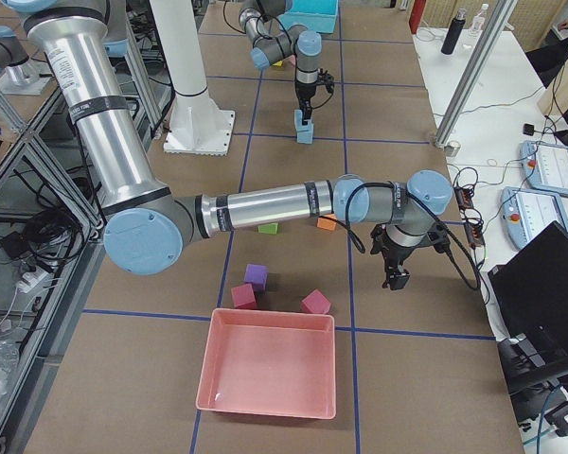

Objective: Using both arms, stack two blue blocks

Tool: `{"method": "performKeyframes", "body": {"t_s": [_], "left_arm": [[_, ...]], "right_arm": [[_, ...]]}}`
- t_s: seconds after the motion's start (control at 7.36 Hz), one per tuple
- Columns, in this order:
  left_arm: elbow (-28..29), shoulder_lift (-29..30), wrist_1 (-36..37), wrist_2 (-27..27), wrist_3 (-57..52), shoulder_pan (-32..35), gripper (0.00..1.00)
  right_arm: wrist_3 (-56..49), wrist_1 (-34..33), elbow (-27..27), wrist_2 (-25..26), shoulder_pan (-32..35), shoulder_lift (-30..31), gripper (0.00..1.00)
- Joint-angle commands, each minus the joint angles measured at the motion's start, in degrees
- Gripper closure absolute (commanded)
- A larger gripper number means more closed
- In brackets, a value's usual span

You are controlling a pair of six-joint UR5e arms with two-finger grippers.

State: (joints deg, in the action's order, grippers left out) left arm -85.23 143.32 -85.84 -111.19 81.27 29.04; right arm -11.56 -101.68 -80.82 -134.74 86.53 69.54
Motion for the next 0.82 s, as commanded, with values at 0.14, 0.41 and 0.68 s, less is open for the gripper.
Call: {"method": "performKeyframes", "body": {"t_s": [0.14, 0.41, 0.68], "left_arm": [[0.42, 0.12, -0.03, -0.07, -1.82, 0.75, 0.47], [0.51, 0.12, -0.12, 0.01, -1.91, 0.67, 0.29], [0.51, 0.12, -0.03, -0.07, -3.04, 0.75, 0.03]], "right_arm": [[-0.13, -0.19, -0.04, 0.0, 0.04, 0.07, 0.0], [-0.05, -0.19, 0.04, 0.0, 0.04, -0.02, 0.0], [-0.05, -0.19, 0.13, 0.09, 0.22, 0.07, 0.0]]}}
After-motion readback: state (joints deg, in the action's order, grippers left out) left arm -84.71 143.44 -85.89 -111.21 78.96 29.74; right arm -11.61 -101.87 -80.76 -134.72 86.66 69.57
